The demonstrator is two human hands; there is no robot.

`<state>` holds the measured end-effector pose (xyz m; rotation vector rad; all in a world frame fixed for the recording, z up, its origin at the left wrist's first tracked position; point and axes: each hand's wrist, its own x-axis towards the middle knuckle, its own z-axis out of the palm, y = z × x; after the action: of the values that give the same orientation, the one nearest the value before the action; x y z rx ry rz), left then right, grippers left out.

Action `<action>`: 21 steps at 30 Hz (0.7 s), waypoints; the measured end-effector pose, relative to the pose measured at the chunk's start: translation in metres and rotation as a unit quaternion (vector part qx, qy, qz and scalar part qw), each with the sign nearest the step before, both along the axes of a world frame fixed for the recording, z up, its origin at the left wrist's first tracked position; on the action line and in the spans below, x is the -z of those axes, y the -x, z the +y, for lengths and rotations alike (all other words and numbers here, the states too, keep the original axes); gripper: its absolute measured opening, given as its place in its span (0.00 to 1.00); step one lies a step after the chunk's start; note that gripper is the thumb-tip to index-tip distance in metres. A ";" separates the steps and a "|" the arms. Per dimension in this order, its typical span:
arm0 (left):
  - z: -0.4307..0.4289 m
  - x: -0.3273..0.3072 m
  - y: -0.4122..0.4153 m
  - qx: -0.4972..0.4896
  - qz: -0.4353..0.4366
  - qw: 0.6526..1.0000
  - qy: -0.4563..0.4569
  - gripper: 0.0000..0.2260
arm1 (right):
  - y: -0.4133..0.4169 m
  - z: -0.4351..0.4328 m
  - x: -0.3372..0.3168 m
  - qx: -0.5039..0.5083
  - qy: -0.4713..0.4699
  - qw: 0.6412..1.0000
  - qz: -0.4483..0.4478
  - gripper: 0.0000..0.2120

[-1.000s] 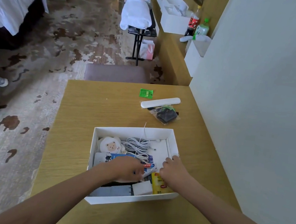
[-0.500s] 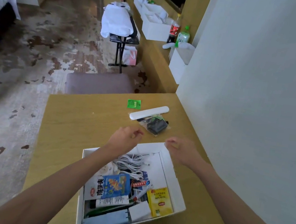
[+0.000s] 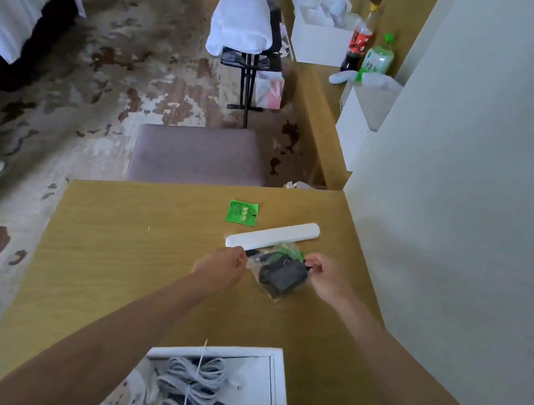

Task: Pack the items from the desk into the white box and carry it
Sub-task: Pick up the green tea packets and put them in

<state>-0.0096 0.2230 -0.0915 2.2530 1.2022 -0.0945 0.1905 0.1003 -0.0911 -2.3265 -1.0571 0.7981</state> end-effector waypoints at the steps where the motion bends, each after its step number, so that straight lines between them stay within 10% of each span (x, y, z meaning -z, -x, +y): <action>1: 0.008 0.004 -0.008 0.004 0.016 1.000 -0.017 0.11 | -0.009 0.010 0.004 0.001 0.002 1.000 0.006 0.17; 21: 0.135 0.054 -0.092 0.048 0.157 0.973 -0.164 0.24 | -0.074 0.059 0.066 -0.113 0.018 0.990 0.085 0.07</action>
<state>0.0823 0.3579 -0.1456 2.6611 1.3493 -0.3228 0.2640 0.1594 -0.1572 -2.1474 -1.2525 1.0891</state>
